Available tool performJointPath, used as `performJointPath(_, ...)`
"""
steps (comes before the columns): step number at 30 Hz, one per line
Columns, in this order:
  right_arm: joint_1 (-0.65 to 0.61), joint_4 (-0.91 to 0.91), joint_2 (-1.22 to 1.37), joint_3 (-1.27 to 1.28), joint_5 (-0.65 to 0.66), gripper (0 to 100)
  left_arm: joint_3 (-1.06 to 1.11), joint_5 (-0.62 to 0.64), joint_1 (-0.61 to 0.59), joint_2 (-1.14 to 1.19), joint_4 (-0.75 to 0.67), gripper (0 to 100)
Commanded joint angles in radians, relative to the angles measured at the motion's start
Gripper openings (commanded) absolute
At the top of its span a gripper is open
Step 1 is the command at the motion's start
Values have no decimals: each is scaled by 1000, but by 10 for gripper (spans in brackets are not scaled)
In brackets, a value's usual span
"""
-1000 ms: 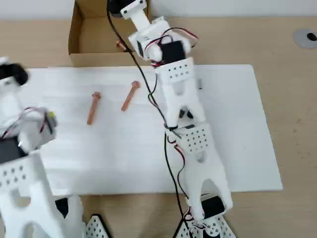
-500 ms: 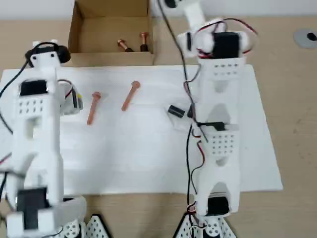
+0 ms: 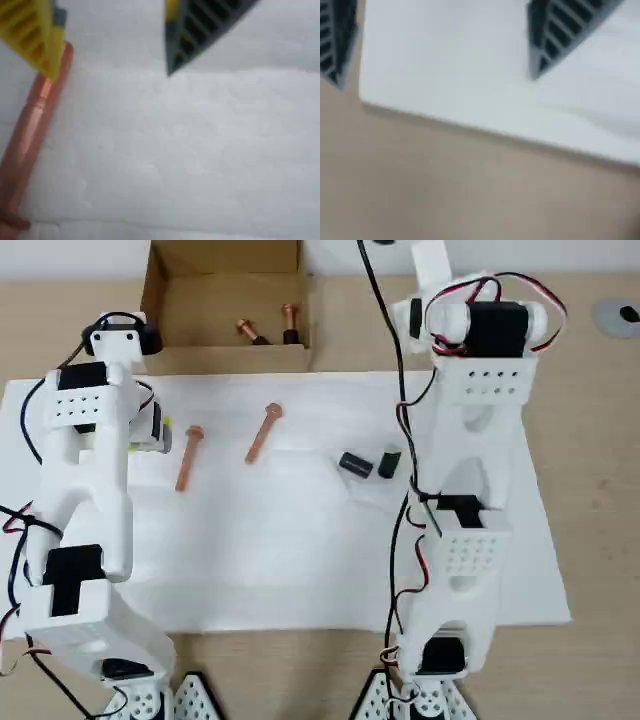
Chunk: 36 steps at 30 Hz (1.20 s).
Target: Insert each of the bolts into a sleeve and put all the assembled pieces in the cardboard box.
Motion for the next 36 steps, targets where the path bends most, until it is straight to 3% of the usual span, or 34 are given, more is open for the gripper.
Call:
performJointPath(1,12,14,-99,91,6,277,-43,-3,35,1,6,153)
performJointPath(9,10,14,-153,274,9,277,-6,43,130,2,-28,153)
performJointPath(36,18,12,-191,372,11,277,48,89,121,137,-215,153)
